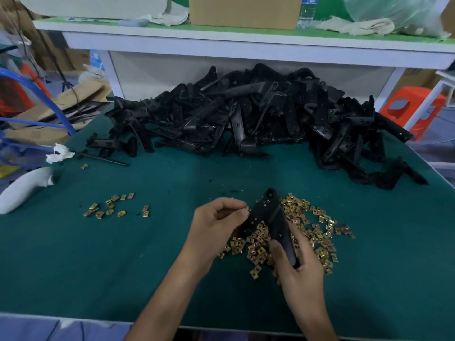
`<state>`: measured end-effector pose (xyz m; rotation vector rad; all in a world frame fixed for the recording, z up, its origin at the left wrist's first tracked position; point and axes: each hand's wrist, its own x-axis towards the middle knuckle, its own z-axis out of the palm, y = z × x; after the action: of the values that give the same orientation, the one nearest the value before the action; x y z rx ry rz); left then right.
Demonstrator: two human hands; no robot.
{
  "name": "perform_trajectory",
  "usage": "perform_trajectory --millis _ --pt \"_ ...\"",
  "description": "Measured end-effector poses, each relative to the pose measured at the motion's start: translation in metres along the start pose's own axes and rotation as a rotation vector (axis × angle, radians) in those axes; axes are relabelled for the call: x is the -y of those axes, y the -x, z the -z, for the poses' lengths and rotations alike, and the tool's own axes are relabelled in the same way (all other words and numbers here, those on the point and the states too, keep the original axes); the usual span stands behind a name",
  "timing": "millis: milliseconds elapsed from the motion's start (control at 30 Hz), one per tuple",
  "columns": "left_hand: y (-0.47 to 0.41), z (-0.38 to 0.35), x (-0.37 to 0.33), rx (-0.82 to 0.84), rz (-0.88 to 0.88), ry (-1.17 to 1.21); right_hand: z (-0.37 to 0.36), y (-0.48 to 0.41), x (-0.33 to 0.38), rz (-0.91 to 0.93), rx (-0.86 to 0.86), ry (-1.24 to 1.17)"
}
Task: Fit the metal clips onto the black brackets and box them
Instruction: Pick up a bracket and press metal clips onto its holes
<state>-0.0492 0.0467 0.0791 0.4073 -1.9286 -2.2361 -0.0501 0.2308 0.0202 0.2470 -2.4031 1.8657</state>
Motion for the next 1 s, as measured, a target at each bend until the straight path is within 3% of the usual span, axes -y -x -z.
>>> perform_trajectory --millis 400,600,800,1000 --pt "0.005 -0.011 0.010 0.031 0.023 -0.026 -0.001 0.000 -0.001 -0.017 -0.009 0.004" --pt "0.012 -0.021 0.019 -0.139 -0.164 -0.491 -0.001 0.000 -0.003 -0.043 -0.023 -0.015" --pt "0.014 -0.017 0.014 -0.032 -0.153 -0.445 -0.001 0.002 -0.004 -0.040 -0.047 -0.011" --pt "0.016 -0.016 0.015 -0.094 -0.187 -0.516 -0.003 0.003 -0.002 0.029 -0.072 0.228"
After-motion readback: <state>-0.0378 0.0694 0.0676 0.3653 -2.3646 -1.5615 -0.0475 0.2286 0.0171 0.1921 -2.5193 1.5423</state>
